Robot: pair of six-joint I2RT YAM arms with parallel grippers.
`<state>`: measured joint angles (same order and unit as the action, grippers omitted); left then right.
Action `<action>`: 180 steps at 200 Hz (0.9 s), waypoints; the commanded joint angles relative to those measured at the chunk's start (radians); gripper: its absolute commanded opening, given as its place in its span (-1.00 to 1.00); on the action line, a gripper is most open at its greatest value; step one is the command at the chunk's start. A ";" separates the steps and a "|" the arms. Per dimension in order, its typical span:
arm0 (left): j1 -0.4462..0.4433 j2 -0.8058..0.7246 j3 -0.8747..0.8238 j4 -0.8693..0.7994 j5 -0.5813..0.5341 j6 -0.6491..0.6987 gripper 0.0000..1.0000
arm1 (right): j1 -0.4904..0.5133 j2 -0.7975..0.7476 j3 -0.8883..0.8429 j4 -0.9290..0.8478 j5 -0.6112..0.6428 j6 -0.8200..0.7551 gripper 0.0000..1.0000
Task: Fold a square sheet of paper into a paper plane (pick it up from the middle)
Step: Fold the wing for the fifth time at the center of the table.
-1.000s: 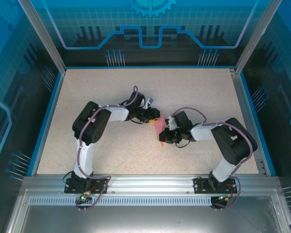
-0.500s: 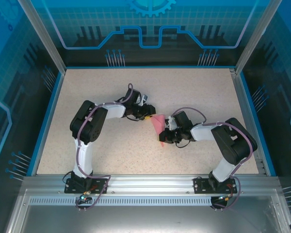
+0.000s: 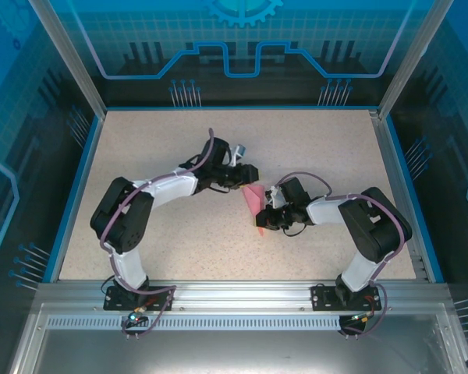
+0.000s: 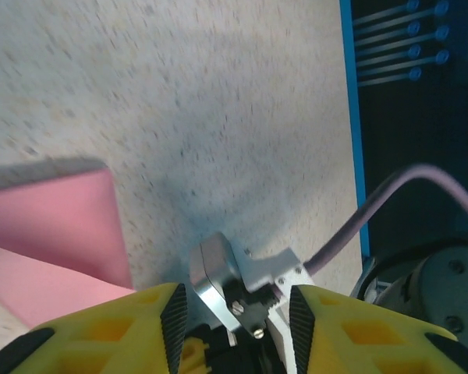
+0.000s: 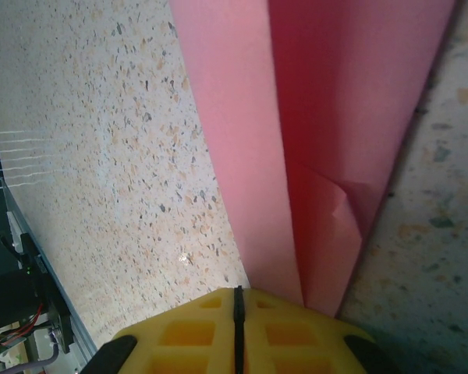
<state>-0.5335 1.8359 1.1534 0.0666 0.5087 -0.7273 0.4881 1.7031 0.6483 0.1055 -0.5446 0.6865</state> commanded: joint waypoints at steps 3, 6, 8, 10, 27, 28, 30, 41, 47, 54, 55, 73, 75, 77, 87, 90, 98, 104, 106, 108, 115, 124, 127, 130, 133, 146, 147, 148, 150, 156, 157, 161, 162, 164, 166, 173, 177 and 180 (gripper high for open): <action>-0.012 0.069 -0.037 0.053 0.032 -0.069 -0.19 | 0.005 0.061 -0.034 -0.097 0.024 -0.013 -0.80; -0.011 0.074 -0.040 0.065 0.035 -0.076 -0.18 | 0.005 0.060 -0.034 -0.096 0.025 -0.012 -0.80; -0.011 0.078 -0.042 0.071 0.037 -0.080 -0.18 | 0.005 0.060 -0.035 -0.096 0.025 -0.012 -0.80; -0.012 0.082 -0.043 0.077 0.038 -0.082 -0.19 | 0.006 0.061 -0.036 -0.095 0.025 -0.012 -0.80; -0.016 0.108 -0.037 0.085 0.041 -0.085 -0.19 | 0.004 0.057 -0.039 -0.092 0.025 -0.010 -0.80; -0.016 0.110 -0.035 0.086 0.041 -0.085 -0.19 | 0.004 0.057 -0.039 -0.092 0.025 -0.010 -0.80; -0.015 0.116 -0.033 0.085 0.042 -0.085 -0.18 | 0.004 0.057 -0.039 -0.093 0.025 -0.009 -0.80; -0.015 0.139 -0.020 0.080 0.045 -0.082 -0.18 | 0.005 0.052 -0.043 -0.087 0.025 -0.007 -0.80; -0.015 0.150 -0.016 0.079 0.043 -0.081 -0.18 | 0.004 0.047 -0.045 -0.085 0.025 -0.005 -0.80; -0.014 0.164 -0.011 0.069 0.033 -0.075 -0.18 | 0.004 0.042 -0.048 -0.084 0.024 -0.006 -0.79; -0.015 0.166 -0.010 0.067 0.030 -0.074 -0.18 | 0.004 0.041 -0.048 -0.084 0.024 -0.006 -0.79; -0.015 0.203 0.022 0.006 -0.020 -0.045 -0.18 | 0.005 0.027 -0.052 -0.084 0.025 -0.007 -0.79; -0.016 0.207 0.027 -0.006 -0.028 -0.045 -0.19 | 0.004 0.026 -0.051 -0.084 0.024 -0.007 -0.79; -0.015 0.210 0.031 -0.018 -0.033 -0.041 -0.19 | 0.005 0.023 -0.051 -0.085 0.024 -0.007 -0.78; -0.014 0.223 0.044 -0.058 -0.065 -0.035 -0.22 | 0.004 0.014 -0.051 -0.090 0.023 -0.008 -0.78; -0.014 0.225 0.044 -0.068 -0.075 -0.034 -0.22 | 0.004 0.010 -0.051 -0.091 0.024 -0.008 -0.78; -0.013 0.226 0.044 -0.093 -0.102 -0.035 -0.23 | 0.006 -0.005 -0.052 -0.096 0.023 -0.008 -0.78; -0.012 0.224 0.044 -0.110 -0.118 -0.035 -0.24 | 0.005 -0.017 -0.052 -0.098 0.024 -0.007 -0.77; -0.012 0.223 0.043 -0.115 -0.123 -0.034 -0.24 | 0.005 -0.022 -0.052 -0.098 0.023 -0.006 -0.77; -0.012 0.222 0.043 -0.120 -0.126 -0.035 -0.24 | 0.003 -0.028 -0.052 -0.100 0.023 -0.006 -0.77; -0.012 0.221 0.043 -0.138 -0.139 -0.034 -0.24 | 0.004 -0.048 -0.051 -0.104 0.025 -0.003 -0.77; -0.012 0.221 0.039 -0.147 -0.147 -0.031 -0.25 | 0.004 -0.076 -0.049 -0.109 0.027 0.005 -0.76; -0.013 0.221 0.036 -0.144 -0.145 -0.029 -0.25 | 0.004 -0.083 -0.047 -0.111 0.030 0.008 -0.75; -0.012 0.220 0.033 -0.141 -0.143 -0.031 -0.25 | 0.004 -0.095 -0.045 -0.112 0.032 0.013 -0.75; -0.013 0.220 0.032 -0.139 -0.140 -0.031 -0.25 | 0.004 -0.102 -0.043 -0.113 0.034 0.017 -0.74; -0.012 0.221 0.027 -0.134 -0.131 -0.031 -0.25 | 0.004 -0.142 -0.035 -0.111 0.043 0.041 -0.74; -0.012 0.221 0.027 -0.133 -0.130 -0.031 -0.25 | 0.004 -0.144 -0.034 -0.110 0.043 0.042 -0.74; -0.012 0.221 0.026 -0.133 -0.129 -0.031 -0.25 | 0.004 -0.146 -0.035 -0.109 0.043 0.044 -0.74; -0.012 0.221 0.026 -0.132 -0.129 -0.031 -0.25 | 0.004 -0.151 -0.032 -0.108 0.045 0.046 -0.74; -0.013 0.221 0.026 -0.128 -0.124 -0.030 -0.25 | 0.004 -0.165 -0.028 -0.106 0.048 0.055 -0.73; -0.013 0.220 0.026 -0.127 -0.123 -0.030 -0.25 | 0.004 -0.166 -0.027 -0.106 0.049 0.056 -0.73; -0.012 0.221 0.025 -0.125 -0.120 -0.032 -0.25 | 0.004 -0.173 -0.022 -0.106 0.055 0.062 -0.73; -0.012 0.220 0.025 -0.125 -0.120 -0.032 -0.25 | 0.004 -0.173 -0.022 -0.107 0.056 0.063 -0.73; -0.013 0.221 0.025 -0.123 -0.118 -0.033 -0.25 | 0.004 -0.176 -0.020 -0.106 0.058 0.066 -0.73; -0.013 0.221 0.025 -0.122 -0.117 -0.034 -0.25 | 0.004 -0.176 -0.017 -0.104 0.059 0.068 -0.73; -0.014 0.221 0.025 -0.116 -0.111 -0.037 -0.25 | 0.006 -0.175 -0.007 -0.103 0.061 0.077 -0.72; -0.013 0.221 0.025 -0.114 -0.108 -0.038 -0.25 | 0.006 -0.170 -0.001 -0.102 0.060 0.081 -0.72; -0.013 0.221 0.026 -0.114 -0.107 -0.039 -0.25 | 0.006 -0.166 0.003 -0.101 0.061 0.085 -0.72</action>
<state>-0.5541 2.0430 1.1870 0.0158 0.4488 -0.7837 0.4900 1.5505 0.6212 0.0391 -0.5007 0.7261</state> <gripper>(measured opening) 0.375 0.137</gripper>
